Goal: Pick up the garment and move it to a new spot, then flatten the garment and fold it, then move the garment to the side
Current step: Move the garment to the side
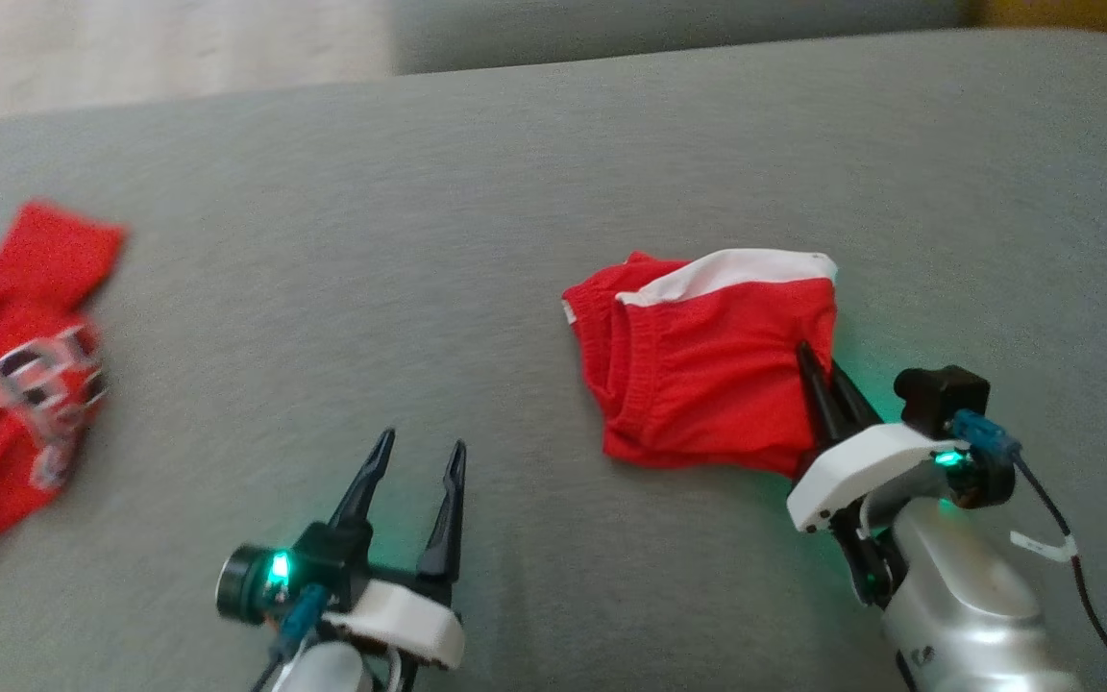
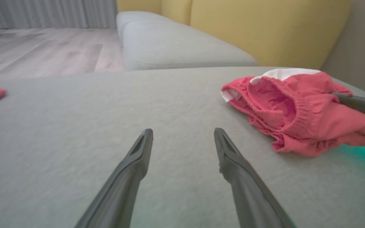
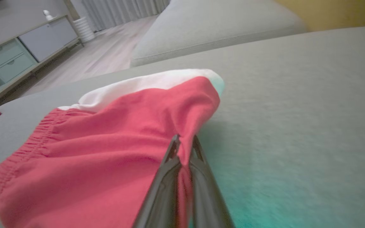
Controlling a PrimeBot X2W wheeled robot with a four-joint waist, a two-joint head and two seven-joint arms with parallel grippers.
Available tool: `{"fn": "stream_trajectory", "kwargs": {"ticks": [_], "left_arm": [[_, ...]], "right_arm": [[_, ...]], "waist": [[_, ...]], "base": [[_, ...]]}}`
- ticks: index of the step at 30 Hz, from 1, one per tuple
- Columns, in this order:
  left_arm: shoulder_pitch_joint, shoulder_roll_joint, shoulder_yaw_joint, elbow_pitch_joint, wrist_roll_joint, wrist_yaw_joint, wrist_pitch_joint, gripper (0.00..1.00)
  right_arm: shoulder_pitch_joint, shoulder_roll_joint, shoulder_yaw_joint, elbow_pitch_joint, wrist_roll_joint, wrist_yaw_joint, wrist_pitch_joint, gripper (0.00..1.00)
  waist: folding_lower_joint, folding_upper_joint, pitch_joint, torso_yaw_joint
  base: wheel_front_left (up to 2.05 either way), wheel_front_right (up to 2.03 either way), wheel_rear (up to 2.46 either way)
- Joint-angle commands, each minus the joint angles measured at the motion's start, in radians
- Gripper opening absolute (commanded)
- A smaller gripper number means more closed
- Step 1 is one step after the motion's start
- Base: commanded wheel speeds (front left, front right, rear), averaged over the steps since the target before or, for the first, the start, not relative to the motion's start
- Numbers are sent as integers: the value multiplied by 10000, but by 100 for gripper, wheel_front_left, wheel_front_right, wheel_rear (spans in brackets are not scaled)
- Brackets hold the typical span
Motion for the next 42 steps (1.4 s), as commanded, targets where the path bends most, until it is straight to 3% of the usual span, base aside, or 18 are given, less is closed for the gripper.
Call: {"fn": "stream_trajectory", "kwargs": {"ticks": [1,9,15,20,27,34,42], "left_arm": [[-569,35,162,-345,47,-64,-97,100],[-844,35,-200,-417,46,-225,-97,100],[-901,35,-543,-540,102,-435,-97,100],[-933,35,-735,-570,123,-476,-97,100],[-1148,35,-878,-453,300,-540,-97,100],[-1462,35,-930,-495,681,-628,-97,100],[-1940,35,-887,-472,1017,-753,-97,100]], "right_arm": [[-46,56,337,-357,60,-7,-39,0],[157,56,1093,-617,452,-7,-39,0],[233,57,1129,-765,737,-7,-39,0],[53,57,861,-829,434,-7,-39,0],[-1160,-120,111,-455,-873,-7,-39,0],[-3182,-1558,-780,981,-2286,-7,-39,0],[-4808,-3216,-2837,2790,-3937,-7,281,0]], "waist": [[0,0,-148,-1986],[0,0,38,-3948],[0,0,240,-4449],[0,0,516,-4330],[0,0,1102,-3667],[0,0,1804,-2913],[0,0,2484,-2269]], "base": [[0,0,0],[0,0,0],[0,0,0],[0,0,0],[0,0,0],[0,0,0],[0,0,0]]}}
